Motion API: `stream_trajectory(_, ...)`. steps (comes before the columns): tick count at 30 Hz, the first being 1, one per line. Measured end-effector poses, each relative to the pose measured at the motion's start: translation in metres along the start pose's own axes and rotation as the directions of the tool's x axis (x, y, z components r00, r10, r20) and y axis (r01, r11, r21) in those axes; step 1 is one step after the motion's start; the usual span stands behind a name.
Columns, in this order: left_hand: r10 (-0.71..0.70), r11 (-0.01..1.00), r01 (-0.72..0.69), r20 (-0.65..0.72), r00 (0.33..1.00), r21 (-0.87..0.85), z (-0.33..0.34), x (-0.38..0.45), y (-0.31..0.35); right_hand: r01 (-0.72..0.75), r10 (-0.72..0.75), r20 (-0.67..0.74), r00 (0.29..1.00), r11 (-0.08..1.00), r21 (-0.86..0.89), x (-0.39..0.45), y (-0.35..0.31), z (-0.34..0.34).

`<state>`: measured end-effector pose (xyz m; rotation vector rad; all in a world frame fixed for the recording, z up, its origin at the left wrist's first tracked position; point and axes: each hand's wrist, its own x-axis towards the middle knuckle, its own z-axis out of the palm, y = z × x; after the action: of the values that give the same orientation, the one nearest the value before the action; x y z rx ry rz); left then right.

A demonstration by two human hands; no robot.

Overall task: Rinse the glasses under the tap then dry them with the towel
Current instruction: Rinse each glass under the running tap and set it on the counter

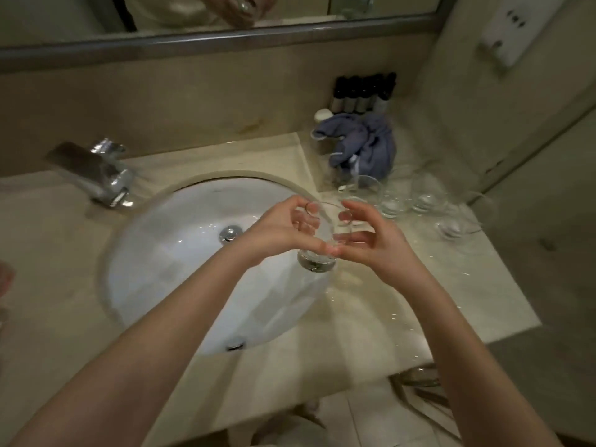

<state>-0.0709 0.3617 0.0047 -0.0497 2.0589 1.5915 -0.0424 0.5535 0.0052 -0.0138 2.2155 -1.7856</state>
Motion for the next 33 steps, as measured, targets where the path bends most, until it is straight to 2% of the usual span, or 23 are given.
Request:
stream_trajectory(3,0.147,0.961,-0.153,0.04,0.988,0.232,0.046,0.016,0.029,0.045,-0.036,0.038,0.999,0.963,-0.264,-0.007,-0.001,-0.051)
stream_trajectory(6,0.282,0.839,-0.282,0.072,0.957,0.465,0.082,0.032,0.046,0.1,-0.073,0.075,0.995,0.866,-0.489,-0.01,0.003,-0.089)
stream_trajectory(8,0.314,0.749,-0.316,0.107,0.943,0.582,0.105,0.047,0.054,0.119,-0.102,0.062,0.993,0.779,-0.616,-0.01,0.009,-0.114)
stream_trajectory(11,0.305,0.686,-0.311,0.128,0.944,0.658,0.134,0.069,0.062,0.135,-0.144,0.06,0.988,0.598,-0.79,-0.003,0.019,-0.142)
stream_trajectory(17,0.285,0.618,-0.247,0.08,0.955,0.746,0.163,0.097,0.066,0.061,-0.082,0.026,0.996,0.468,-0.882,0.015,0.026,-0.166)
stream_trajectory(22,0.293,0.437,-0.168,0.037,0.955,0.883,0.17,0.109,0.07,0.063,-0.063,0.041,0.997,0.409,-0.91,0.028,0.032,-0.17)
stream_trajectory(25,0.32,0.362,-0.139,0.018,0.947,0.922,0.173,0.114,0.072,0.053,-0.055,0.033,0.998,0.416,-0.908,0.033,0.035,-0.172)
stream_trajectory(33,0.298,0.294,-0.084,-0.008,0.954,0.952,0.176,0.122,0.073,0.029,-0.078,0.002,0.997,0.343,-0.939,0.041,0.043,-0.167)
